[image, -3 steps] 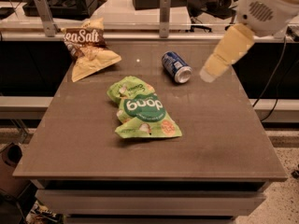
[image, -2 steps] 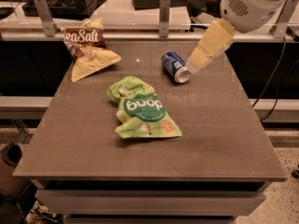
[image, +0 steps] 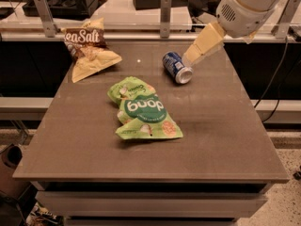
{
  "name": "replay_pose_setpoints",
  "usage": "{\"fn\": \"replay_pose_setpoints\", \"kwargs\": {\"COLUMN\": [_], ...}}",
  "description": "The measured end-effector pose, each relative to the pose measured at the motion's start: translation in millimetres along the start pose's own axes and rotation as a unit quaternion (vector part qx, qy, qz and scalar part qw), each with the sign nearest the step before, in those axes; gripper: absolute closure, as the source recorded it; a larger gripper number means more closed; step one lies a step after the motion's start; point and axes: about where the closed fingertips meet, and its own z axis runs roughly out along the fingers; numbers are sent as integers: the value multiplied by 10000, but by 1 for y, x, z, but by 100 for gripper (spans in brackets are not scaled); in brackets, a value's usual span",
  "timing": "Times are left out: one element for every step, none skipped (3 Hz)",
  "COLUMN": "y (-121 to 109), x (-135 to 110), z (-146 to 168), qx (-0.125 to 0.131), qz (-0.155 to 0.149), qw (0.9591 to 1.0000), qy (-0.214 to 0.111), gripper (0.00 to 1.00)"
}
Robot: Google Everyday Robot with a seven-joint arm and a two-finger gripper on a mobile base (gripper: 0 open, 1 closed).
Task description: Place pepsi can upright
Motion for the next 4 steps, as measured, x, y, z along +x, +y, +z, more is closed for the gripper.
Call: {"fn": "replay_pose_setpoints", "kwargs": {"y": [0,7,16,23], "x": [0,-10,-24,-42], "z": [0,7,17,23], "qx": [-1,-57,-105,-81], "qz": [-2,-100,-270,-458], "qw": [10000,9999,9994,9983], "qy": [0,16,163,363], "gripper": [0,0,0,0]}}
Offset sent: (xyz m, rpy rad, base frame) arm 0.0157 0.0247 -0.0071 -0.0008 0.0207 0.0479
